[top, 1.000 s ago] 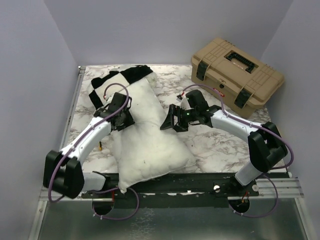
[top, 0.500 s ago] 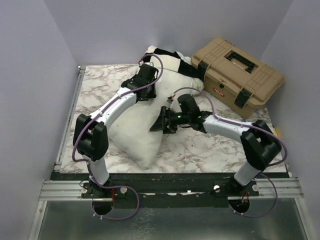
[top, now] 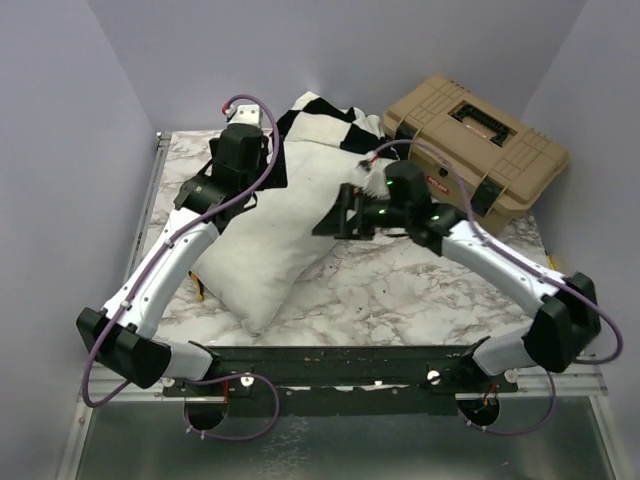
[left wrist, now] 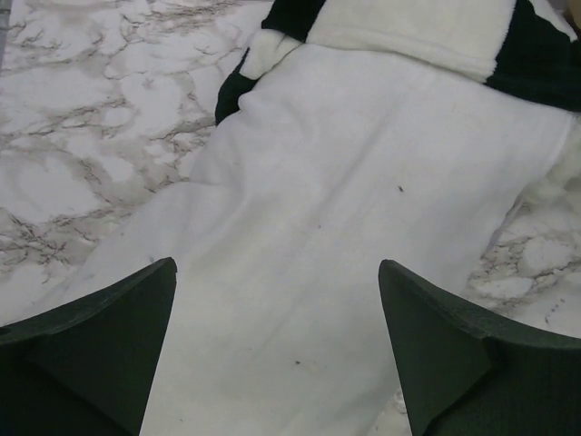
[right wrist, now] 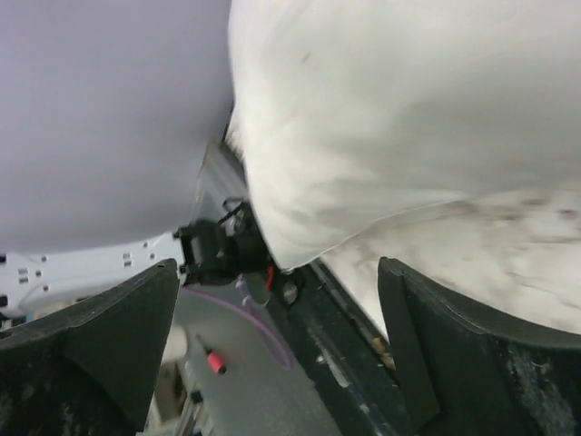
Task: Put the pillow into the pillowcase
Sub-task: Stuff the pillow into the pillowcase.
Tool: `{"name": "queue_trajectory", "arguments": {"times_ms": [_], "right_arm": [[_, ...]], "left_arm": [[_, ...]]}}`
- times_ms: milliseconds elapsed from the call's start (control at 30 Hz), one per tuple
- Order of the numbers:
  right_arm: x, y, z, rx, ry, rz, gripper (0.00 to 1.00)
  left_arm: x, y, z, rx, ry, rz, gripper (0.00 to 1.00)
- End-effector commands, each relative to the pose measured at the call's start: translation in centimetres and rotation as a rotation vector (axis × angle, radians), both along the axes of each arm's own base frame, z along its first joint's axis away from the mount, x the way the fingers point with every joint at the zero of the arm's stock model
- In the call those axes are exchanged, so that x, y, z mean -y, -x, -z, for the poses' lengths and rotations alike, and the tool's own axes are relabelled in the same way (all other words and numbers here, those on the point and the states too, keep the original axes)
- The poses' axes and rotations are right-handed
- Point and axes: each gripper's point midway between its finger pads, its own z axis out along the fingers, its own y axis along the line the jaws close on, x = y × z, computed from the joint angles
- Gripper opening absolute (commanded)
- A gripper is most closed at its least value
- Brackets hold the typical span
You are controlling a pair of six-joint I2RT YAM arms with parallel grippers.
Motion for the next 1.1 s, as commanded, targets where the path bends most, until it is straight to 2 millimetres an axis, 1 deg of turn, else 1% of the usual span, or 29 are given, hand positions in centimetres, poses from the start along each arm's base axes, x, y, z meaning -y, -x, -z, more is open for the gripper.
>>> {"name": "queue_trajectory", "arguments": {"times_ms": [0,67,133,233,300,333,367,433,467,533,567,633,700,767,867,933,1000,1067], "right_arm": [[9.0,-2.3,1.3,0.021,0.17,0.177,0.97],[12.2,-3.4,1.6,0.029,0.218,0.241,0.99],[14.8,-4.2,2.3,0.015,0.261,0.291,0.99],[18.0,-4.9,3.7,-0.024,0.308,0.361,1.0],[19.8,-5.2,4.4,-0.047,0.316,0.408,1.0],[20.6,-5.4,4.6,-0.055,0.314,0.432,1.0],[21.2,-5.5,4.9,-0.062,0.315,0.449,1.0],[22.4,-5.9,5.1,-0.071,0.323,0.481,1.0],[22.8,-6.0,5.2,-0.074,0.326,0.489,1.0],[23.3,-6.4,5.2,-0.074,0.338,0.497,1.0],[23.4,-6.6,5.1,-0.072,0.342,0.5,1.0],[23.5,-7.2,4.8,-0.067,0.345,0.504,1.0],[23.4,-8.0,4.7,-0.058,0.346,0.505,1.0],[23.3,-8.9,4.4,-0.039,0.339,0.505,1.0],[23.0,-10.4,3.8,-0.004,0.323,0.497,1.0],[22.7,-11.3,3.5,0.021,0.307,0.483,1.0],[22.2,-12.0,3.2,0.036,0.287,0.461,1.0],[21.7,-12.6,3.1,0.042,0.258,0.443,0.99]], "left_arm": [[4.3,2.7,2.9,-0.098,0.053,0.147,0.94],[7.2,3.6,3.7,-0.111,0.057,0.206,0.94],[10.0,4.1,4.9,-0.13,0.028,0.247,0.94],[13.9,4.4,6.4,-0.129,-0.067,0.287,0.95],[16.7,4.5,7.4,-0.12,-0.142,0.328,0.95],[17.8,4.3,8.1,-0.119,-0.186,0.339,0.95],[18.8,4.2,8.9,-0.117,-0.228,0.347,0.95],[19.9,3.9,11.4,-0.141,-0.308,0.353,0.92],[20.0,3.9,12.6,-0.158,-0.337,0.354,0.9],[19.8,4.3,15.2,-0.206,-0.384,0.368,0.8],[19.1,4.5,16.2,-0.225,-0.406,0.362,0.76],[17.1,5.0,17.8,-0.262,-0.443,0.341,0.73],[14.3,5.4,18.5,-0.292,-0.454,0.301,0.7],[10.8,5.7,18.5,-0.32,-0.445,0.256,0.68],[4.5,5.5,17.9,-0.34,-0.447,0.17,0.67],[0.5,5.2,16.8,-0.331,-0.471,0.115,0.67],[-3.0,4.6,15.4,-0.315,-0.478,0.046,0.68],[-5.3,3.9,14.2,-0.288,-0.486,0.003,0.71]]}}
